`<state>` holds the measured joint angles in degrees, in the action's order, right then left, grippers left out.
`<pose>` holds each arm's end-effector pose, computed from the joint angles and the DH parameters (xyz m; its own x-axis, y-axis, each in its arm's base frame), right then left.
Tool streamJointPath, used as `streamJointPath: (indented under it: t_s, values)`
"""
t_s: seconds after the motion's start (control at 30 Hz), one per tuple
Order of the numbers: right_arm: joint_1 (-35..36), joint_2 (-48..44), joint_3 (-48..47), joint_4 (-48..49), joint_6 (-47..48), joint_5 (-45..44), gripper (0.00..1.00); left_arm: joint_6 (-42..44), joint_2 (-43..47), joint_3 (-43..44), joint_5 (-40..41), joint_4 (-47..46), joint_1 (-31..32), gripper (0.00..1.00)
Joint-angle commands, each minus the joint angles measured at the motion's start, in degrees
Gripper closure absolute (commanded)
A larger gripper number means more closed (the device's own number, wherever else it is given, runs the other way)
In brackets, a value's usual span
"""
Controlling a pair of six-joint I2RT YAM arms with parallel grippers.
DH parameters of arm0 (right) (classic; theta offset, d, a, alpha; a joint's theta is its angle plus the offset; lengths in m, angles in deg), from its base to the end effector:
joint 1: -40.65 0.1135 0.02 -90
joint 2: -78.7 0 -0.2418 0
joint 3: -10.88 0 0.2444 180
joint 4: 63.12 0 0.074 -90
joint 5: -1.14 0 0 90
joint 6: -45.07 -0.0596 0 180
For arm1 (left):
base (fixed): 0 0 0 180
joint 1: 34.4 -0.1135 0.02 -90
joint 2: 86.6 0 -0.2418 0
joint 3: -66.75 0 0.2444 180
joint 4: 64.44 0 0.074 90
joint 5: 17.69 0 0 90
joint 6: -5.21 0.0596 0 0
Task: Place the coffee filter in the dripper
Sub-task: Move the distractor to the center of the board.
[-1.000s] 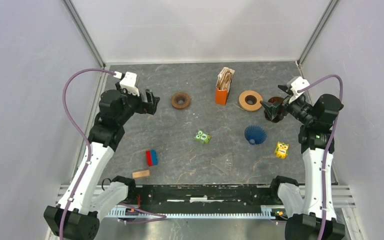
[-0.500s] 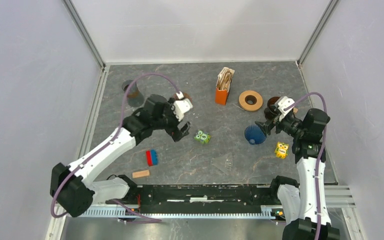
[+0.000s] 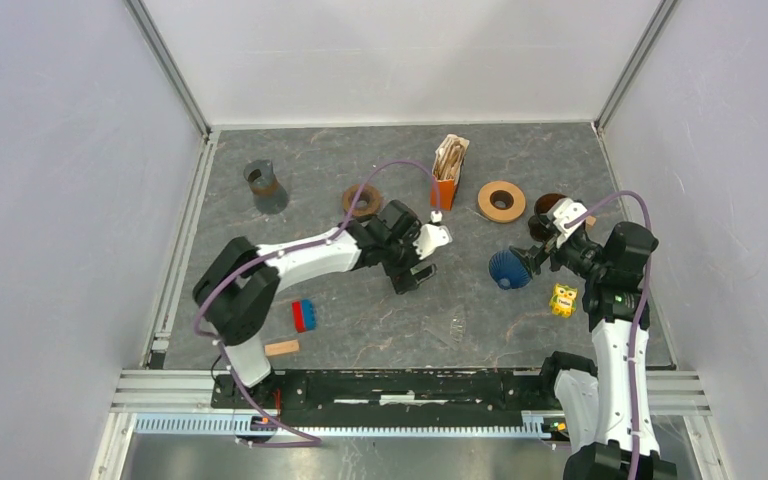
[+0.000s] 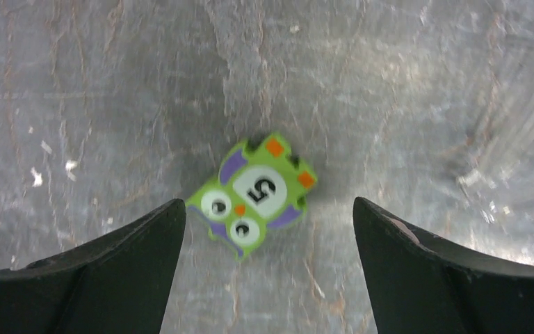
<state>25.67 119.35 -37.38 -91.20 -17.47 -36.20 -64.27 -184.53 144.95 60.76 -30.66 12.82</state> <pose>0.1881 -0.0013 0.2649 -0.0403 -0.2788 -0.9595 -0.6551 0.7324 -0.1853 0.2372 -0.2739 0.1640 -0.2310 0.7553 -0.6134 0.9406 0.3345 0.0577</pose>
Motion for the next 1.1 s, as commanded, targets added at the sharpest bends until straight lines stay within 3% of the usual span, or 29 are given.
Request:
streamJointPath:
  t_s: [0.0, 0.13, 0.27, 0.57, 0.8, 1.07]
  values:
    - [0.29, -0.57, 0.72, 1.82, 0.84, -0.14, 0.02, 2.62, -6.01, 7.42, 0.9, -1.34, 1.1, 0.05]
    - [0.28, -0.46, 0.82, 1.87, 0.9, -0.19, 0.02, 1.52, -10.83, 10.78, 0.85, -0.19, 1.77, 0.09]
    - [0.27, -0.47, 0.82, 1.74, 1.1, -0.54, 0.02, 2.9, -13.68, 13.6, 1.14, 4.27, 1.76, 0.25]
    - [0.22, -0.35, 1.08, 1.85, 1.2, -2.13, 0.02, 7.05, -8.19, 5.66, 4.04, 6.72, -0.58, 0.4]
    - [0.23, -0.71, 1.08, 2.07, 0.73, -2.41, 0.02, 10.21, -1.84, -0.88, 4.77, 9.69, -10.7, 0.53]
    - [0.26, 0.76, 0.01, 5.37, -5.16, -19.42, 0.02, 17.93, 5.76, -10.99, 7.94, 7.04, -26.56, 0.53]
